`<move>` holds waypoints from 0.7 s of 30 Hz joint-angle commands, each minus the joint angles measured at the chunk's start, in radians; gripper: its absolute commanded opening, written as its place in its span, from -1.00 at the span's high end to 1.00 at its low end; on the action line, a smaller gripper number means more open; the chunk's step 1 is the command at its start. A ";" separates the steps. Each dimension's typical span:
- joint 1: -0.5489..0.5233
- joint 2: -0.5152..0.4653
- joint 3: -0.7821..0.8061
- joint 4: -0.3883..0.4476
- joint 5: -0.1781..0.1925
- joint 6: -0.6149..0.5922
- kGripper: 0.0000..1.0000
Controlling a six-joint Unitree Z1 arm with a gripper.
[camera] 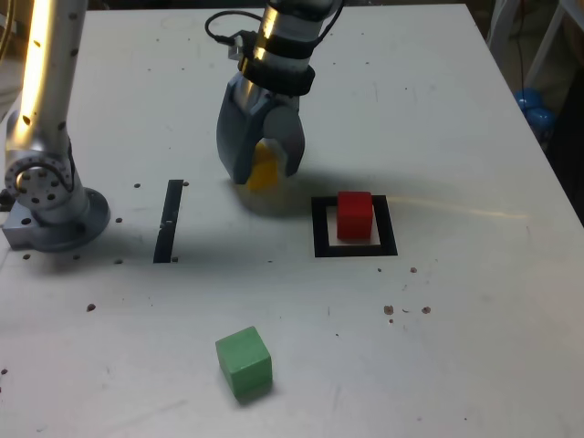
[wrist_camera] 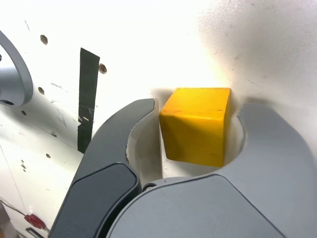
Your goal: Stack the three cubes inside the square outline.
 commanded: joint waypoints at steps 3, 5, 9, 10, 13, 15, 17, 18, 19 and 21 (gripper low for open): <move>-0.006 -0.001 -0.030 0.001 0.004 0.063 0.36; -0.019 -0.010 -0.059 0.013 0.013 0.098 0.36; -0.068 -0.023 -0.139 0.059 0.035 0.140 0.36; -0.084 -0.023 -0.160 0.072 0.037 0.145 0.36; -0.129 -0.023 -0.216 0.110 0.039 0.151 0.36; -0.159 -0.020 -0.248 0.134 0.038 0.150 0.36; -0.189 -0.013 -0.279 0.156 0.039 0.146 0.36; -0.204 -0.009 -0.294 0.164 0.039 0.144 0.36; -0.219 -0.003 -0.310 0.172 0.040 0.142 0.36; -0.248 0.012 -0.341 0.186 0.043 0.138 0.36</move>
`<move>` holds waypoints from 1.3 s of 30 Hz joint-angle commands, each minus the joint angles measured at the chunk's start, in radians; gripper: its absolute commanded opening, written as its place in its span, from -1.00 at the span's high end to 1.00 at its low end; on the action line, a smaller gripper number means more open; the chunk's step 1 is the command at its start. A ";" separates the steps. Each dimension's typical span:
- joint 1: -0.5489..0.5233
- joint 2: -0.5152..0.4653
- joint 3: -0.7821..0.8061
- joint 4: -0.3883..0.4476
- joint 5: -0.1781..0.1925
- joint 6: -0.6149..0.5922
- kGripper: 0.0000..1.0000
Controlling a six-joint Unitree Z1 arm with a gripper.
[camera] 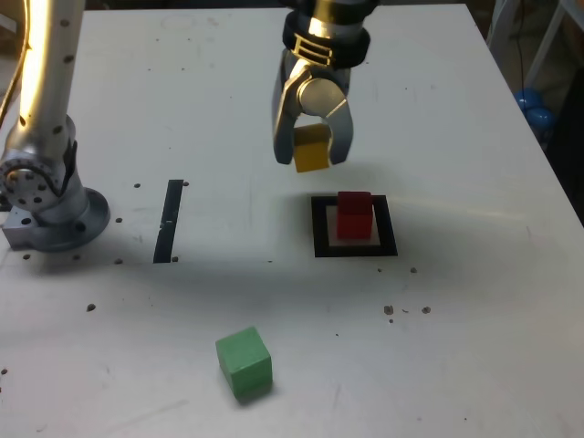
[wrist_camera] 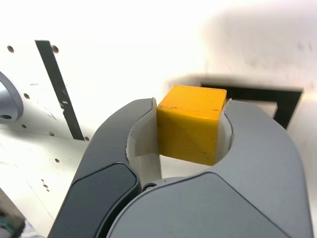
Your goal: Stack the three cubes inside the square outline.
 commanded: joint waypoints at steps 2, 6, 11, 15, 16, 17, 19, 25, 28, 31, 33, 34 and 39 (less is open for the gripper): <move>-0.042 0.032 -0.048 0.019 0.006 -0.006 0.36; -0.094 0.065 -0.108 0.042 0.013 -0.015 0.36; -0.138 0.099 -0.168 0.062 0.019 -0.024 0.36; -0.152 0.117 -0.185 0.068 0.020 -0.030 0.36; -0.153 0.121 -0.186 0.068 0.020 -0.031 0.36; -0.153 0.124 -0.187 0.067 0.020 -0.031 0.36; -0.153 0.131 -0.190 0.066 0.020 -0.032 0.36; -0.156 0.138 -0.197 0.062 0.021 -0.032 0.35; -0.160 0.137 -0.198 0.054 0.020 -0.032 -0.05; -0.162 0.136 -0.191 0.046 0.018 -0.032 -0.66; -0.162 0.136 -0.187 0.043 0.017 -0.032 -0.94; -0.162 0.136 -0.185 0.042 0.017 -0.032 -0.98; -0.163 0.136 -0.179 0.041 0.016 -0.032 -0.99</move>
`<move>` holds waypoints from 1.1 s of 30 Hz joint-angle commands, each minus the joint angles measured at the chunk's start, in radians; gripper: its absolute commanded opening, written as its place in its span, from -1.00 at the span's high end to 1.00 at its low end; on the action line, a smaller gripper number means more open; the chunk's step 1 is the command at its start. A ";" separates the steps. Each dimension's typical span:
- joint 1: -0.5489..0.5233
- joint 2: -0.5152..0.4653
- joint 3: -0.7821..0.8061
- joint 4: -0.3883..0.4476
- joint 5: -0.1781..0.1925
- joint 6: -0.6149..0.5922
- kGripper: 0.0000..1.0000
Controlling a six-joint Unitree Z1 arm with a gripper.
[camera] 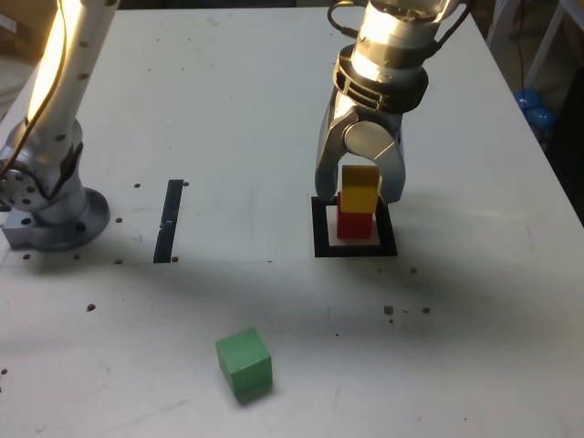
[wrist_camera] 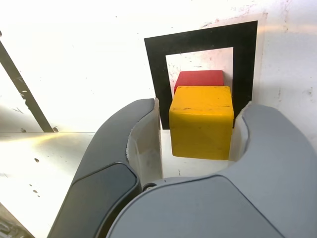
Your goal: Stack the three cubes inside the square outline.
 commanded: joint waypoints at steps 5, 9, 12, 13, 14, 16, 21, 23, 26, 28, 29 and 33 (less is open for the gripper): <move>-0.005 -0.009 0.013 -0.006 0.001 -0.002 -0.99; -0.023 -0.062 0.038 -0.014 0.021 -0.005 -0.99; -0.050 -0.119 0.068 -0.017 0.039 -0.007 -0.99; -0.062 -0.136 0.080 -0.017 0.043 -0.007 -0.99; -0.076 -0.152 0.093 -0.017 0.046 -0.006 -0.99; -0.109 -0.173 0.118 -0.016 0.050 -0.001 -0.99; -0.219 -0.183 0.155 -0.023 0.065 0.037 -0.98; -0.270 -0.179 0.158 -0.031 0.071 0.059 -0.98; -0.358 -0.176 0.160 -0.041 0.079 0.093 -0.97; -0.407 -0.176 0.163 -0.046 0.081 0.108 -0.97; -0.430 -0.177 0.167 -0.049 0.081 0.113 -0.97; -0.500 -0.179 0.205 -0.087 0.065 0.119 -0.97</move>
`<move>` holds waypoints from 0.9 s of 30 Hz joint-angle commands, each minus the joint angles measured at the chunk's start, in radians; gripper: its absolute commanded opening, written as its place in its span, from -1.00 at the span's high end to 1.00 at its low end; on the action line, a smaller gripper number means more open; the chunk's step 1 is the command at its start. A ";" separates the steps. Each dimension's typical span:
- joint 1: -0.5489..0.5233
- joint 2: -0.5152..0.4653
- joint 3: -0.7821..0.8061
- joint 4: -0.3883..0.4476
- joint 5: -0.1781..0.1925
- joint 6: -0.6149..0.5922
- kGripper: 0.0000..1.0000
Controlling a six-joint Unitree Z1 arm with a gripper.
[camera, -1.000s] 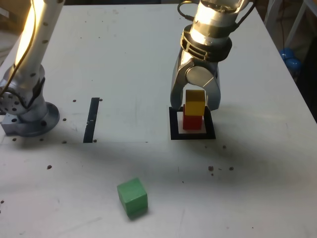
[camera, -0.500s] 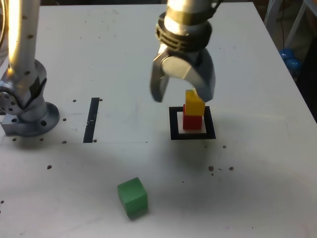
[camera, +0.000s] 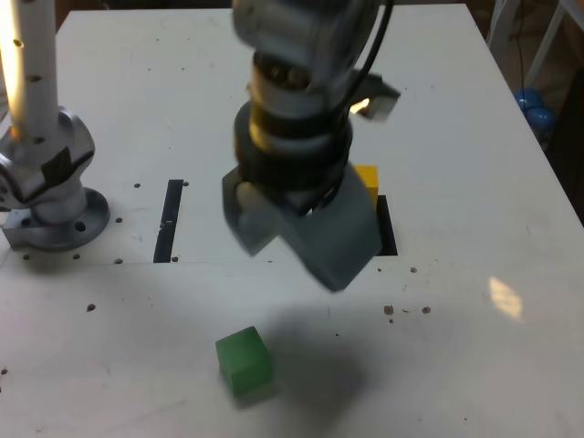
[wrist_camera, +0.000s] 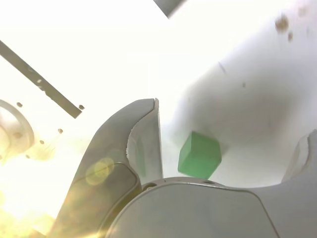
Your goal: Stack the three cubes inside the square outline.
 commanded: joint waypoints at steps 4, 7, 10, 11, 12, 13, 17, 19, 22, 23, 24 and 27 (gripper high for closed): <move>-0.049 -0.003 0.086 -0.079 -0.030 -0.002 -0.97; -0.065 -0.005 0.154 -0.133 -0.042 -0.008 -0.97; -0.081 -0.010 0.230 -0.191 -0.049 -0.020 -0.97; -0.087 -0.012 0.249 -0.206 -0.050 -0.024 -0.97; -0.092 -0.014 0.265 -0.219 -0.051 -0.028 -0.96; -0.098 -0.015 0.278 -0.229 -0.051 -0.031 -0.96; -0.126 -0.019 0.299 -0.246 -0.050 -0.047 -0.95; -0.143 -0.019 0.297 -0.246 -0.046 -0.058 -0.93; -0.167 -0.016 0.291 -0.244 -0.042 -0.073 -0.92; -0.173 -0.014 0.288 -0.243 -0.041 -0.077 -0.91; -0.179 -0.011 0.285 -0.243 -0.041 -0.081 -0.90; -0.196 0.003 0.273 -0.243 -0.043 -0.091 -0.87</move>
